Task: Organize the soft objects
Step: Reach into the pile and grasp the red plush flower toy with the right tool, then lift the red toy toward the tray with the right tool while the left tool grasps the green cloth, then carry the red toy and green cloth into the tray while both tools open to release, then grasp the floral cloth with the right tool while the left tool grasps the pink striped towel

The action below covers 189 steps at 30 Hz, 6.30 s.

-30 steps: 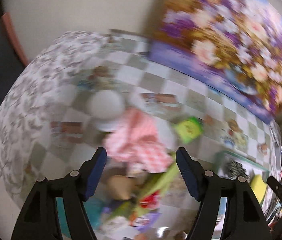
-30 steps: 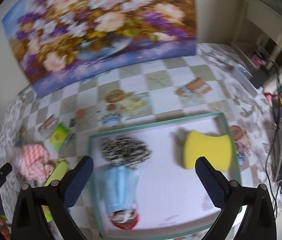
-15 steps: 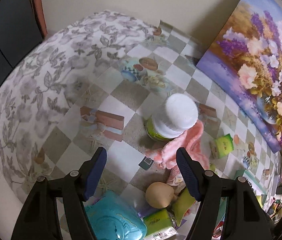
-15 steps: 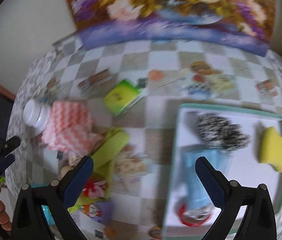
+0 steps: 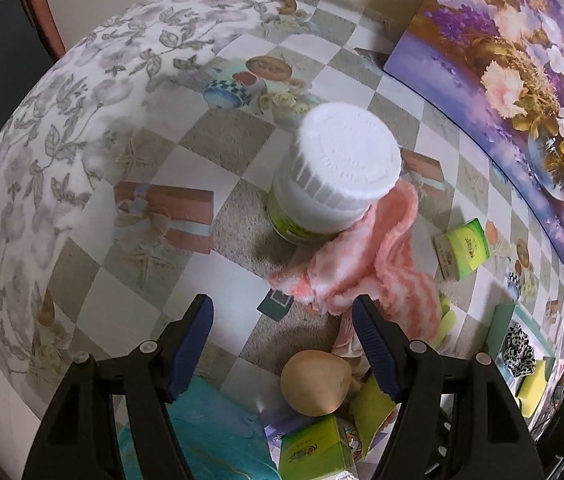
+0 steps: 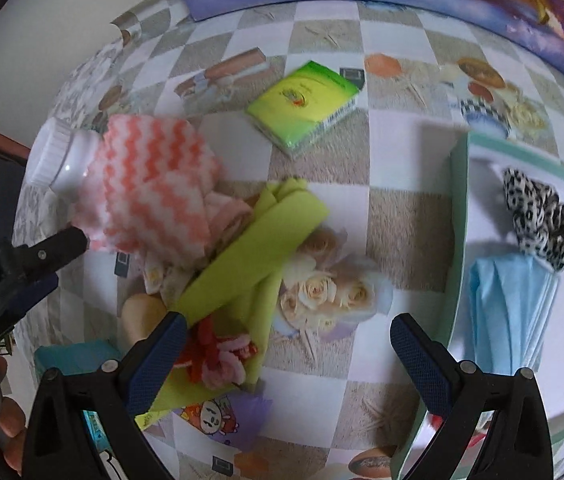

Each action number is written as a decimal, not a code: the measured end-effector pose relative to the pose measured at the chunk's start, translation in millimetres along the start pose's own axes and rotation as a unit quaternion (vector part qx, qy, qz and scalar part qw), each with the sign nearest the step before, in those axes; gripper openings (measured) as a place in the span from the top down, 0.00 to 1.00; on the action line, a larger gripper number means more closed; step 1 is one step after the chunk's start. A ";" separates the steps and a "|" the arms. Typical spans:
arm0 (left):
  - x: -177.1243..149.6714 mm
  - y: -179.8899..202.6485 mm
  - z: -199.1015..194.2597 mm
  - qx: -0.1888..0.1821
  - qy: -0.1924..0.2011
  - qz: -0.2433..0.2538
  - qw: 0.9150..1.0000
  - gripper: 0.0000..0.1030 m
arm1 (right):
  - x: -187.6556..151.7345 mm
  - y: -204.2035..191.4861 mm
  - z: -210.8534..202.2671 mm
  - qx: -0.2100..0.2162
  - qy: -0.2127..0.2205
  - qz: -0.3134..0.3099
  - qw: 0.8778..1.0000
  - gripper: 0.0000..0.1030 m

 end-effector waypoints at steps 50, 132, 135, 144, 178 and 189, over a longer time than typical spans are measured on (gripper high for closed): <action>-19.5 9.6 7.2 -0.005 -0.024 0.020 1.000 0.29 | -32.0 -40.8 -2.9 0.053 0.005 -0.074 0.996 0.51; -57.9 119.4 -54.7 -0.109 0.067 0.122 0.984 0.92 | -41.0 104.2 -148.6 0.007 0.153 0.083 0.985 0.51; -64.5 129.4 -73.8 -0.119 0.087 0.134 0.980 0.92 | -43.8 117.9 -156.9 -0.008 0.163 0.098 0.982 0.51; -104.3 174.9 -72.1 -0.130 0.062 0.191 0.971 0.92 | -64.9 193.6 -152.6 -0.039 0.150 0.191 0.969 0.51; -128.9 198.6 -31.8 -0.070 0.011 0.167 0.983 0.30 | -86.1 241.8 -153.4 -0.081 0.127 0.243 0.958 0.29; -48.5 100.6 -35.6 0.018 0.055 0.082 0.995 0.25 | -61.4 182.5 -142.4 -0.079 0.122 0.170 0.975 0.29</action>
Point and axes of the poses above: each gripper's, at about its wrist camera, not at the fingertips, and z roughly the way its jaws point, y to its right, x to its top, the point moved 2 cm from there along z, roughly the way its jaws point, and after that the axes turned 6 degrees about -z, right-handed, at the moved point
